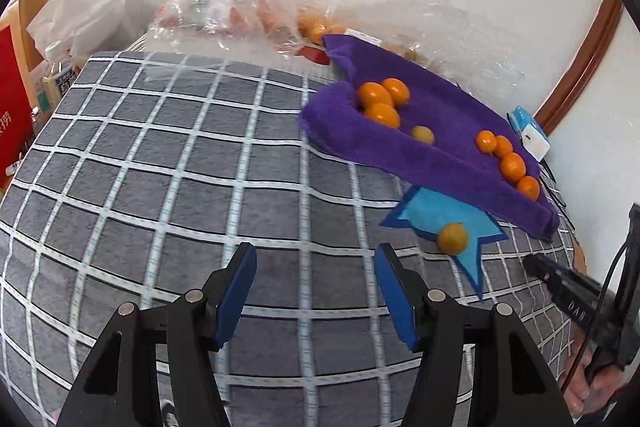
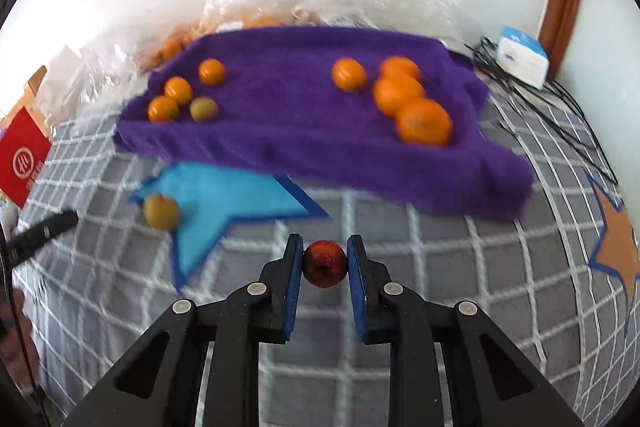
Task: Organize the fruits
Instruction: 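Lower the right gripper onto the small red fruit on the blue star and close, then close the left gripper on a yellow-green fruit while the right gripper holds the red fruit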
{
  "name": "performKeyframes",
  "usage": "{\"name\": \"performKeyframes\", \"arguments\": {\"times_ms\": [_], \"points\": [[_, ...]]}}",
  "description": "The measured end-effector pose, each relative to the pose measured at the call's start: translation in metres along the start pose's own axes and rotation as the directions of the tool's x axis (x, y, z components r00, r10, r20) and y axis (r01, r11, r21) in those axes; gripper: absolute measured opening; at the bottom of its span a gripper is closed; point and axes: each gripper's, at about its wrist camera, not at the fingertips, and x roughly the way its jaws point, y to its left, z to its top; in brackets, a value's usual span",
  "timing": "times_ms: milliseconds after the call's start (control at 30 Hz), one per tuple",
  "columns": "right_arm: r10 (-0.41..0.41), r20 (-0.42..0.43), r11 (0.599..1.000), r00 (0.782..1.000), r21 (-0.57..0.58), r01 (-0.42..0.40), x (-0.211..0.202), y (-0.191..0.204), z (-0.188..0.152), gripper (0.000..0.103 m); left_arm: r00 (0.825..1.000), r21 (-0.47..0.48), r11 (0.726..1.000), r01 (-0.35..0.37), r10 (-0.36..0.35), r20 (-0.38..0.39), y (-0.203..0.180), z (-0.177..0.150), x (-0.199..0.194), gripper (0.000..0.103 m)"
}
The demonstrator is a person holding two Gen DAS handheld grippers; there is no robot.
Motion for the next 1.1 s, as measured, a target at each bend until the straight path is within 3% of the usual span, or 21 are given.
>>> {"name": "performKeyframes", "arguments": {"times_ms": [267, 400, 767, 967, 1100], "points": [[0.034, 0.036, 0.999, 0.999, -0.005, -0.034, 0.004, -0.011, -0.021, 0.023, 0.999, 0.036, 0.999, -0.029, 0.029, 0.018, -0.033, -0.01, -0.008, 0.059], [0.043, 0.057, 0.999, 0.997, -0.019, -0.042, 0.0, -0.016, -0.027, 0.023, 1.0, 0.057, 0.998, -0.002, 0.001, 0.021, -0.046, -0.016, -0.008, 0.059], [0.069, 0.098, 0.994, 0.993, 0.081, -0.077, -0.004, -0.047, -0.029, 0.022, 1.0, 0.147, 0.989, 0.017, -0.016, -0.006, -0.107, -0.015, 0.021, 0.058], [0.072, 0.102, 0.995, 0.992, 0.068, -0.079, -0.006, -0.044, -0.031, 0.022, 1.0, 0.176, 0.984, -0.007, 0.012, -0.027, -0.125, -0.014, 0.039, 0.049], [0.066, 0.106, 0.995, 0.992, 0.071, -0.074, -0.006, -0.044, -0.032, 0.022, 0.999, 0.176, 0.984, -0.039, 0.043, -0.016, -0.127, -0.014, 0.045, 0.036]]}}
